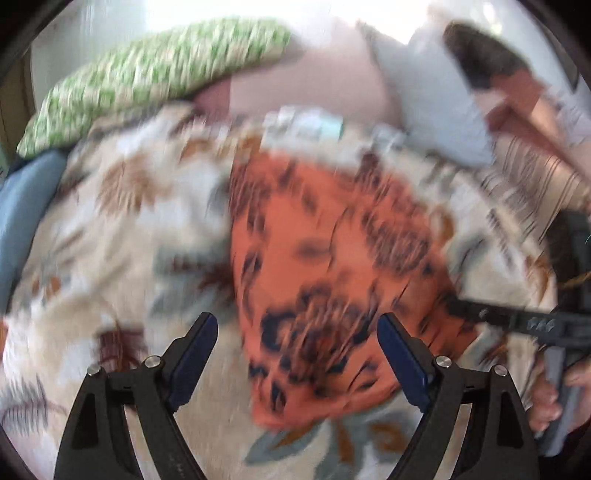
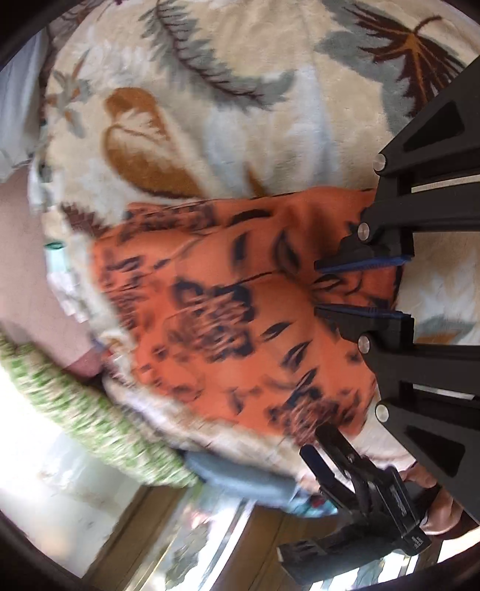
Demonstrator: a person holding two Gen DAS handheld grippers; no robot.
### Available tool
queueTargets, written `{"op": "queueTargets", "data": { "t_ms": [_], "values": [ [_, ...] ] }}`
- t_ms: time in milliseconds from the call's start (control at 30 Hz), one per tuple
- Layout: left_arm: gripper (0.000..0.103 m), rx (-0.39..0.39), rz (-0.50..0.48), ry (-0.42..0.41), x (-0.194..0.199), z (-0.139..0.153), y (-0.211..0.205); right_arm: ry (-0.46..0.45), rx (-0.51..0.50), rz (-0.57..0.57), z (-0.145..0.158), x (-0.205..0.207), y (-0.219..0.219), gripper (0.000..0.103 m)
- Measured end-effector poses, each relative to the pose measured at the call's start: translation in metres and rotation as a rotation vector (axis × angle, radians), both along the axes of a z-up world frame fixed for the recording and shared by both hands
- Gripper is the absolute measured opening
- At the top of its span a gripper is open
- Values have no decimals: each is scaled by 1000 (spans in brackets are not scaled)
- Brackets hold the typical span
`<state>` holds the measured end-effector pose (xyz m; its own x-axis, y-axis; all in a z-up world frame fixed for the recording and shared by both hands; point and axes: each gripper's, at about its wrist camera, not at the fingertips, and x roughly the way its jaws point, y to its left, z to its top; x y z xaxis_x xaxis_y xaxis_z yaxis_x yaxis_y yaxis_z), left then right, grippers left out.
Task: Fold small clothes
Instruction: 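Open both grippers and release the folded blouse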
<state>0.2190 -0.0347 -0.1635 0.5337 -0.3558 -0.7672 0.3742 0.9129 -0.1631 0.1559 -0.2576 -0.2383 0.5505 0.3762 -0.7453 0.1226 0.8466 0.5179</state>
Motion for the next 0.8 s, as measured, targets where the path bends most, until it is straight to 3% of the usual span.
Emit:
{"op": "queueTargets", "data": {
  "t_ms": [100,233,367,467,600,800],
  "values": [
    [89,5,63,-69,22,11,-7,-88,9,-29,16,-2,-6,20],
    [89,46,101,-54,64,-2,-24,-140,26,-68,24,7,-12,20],
    [89,162,78,-69,95,-24,-42,-116,-2,-76,20,23,-9,20],
    [90,205,66,6,117,-54,-46,-72,4,-73,10,32,-9,20],
    [90,145,60,68,123,-64,-35,-11,-26,-46,-6,48,-1,20],
    [89,176,86,5,101,-54,-38,-26,3,-51,-8,45,-3,20]
  ]
}}
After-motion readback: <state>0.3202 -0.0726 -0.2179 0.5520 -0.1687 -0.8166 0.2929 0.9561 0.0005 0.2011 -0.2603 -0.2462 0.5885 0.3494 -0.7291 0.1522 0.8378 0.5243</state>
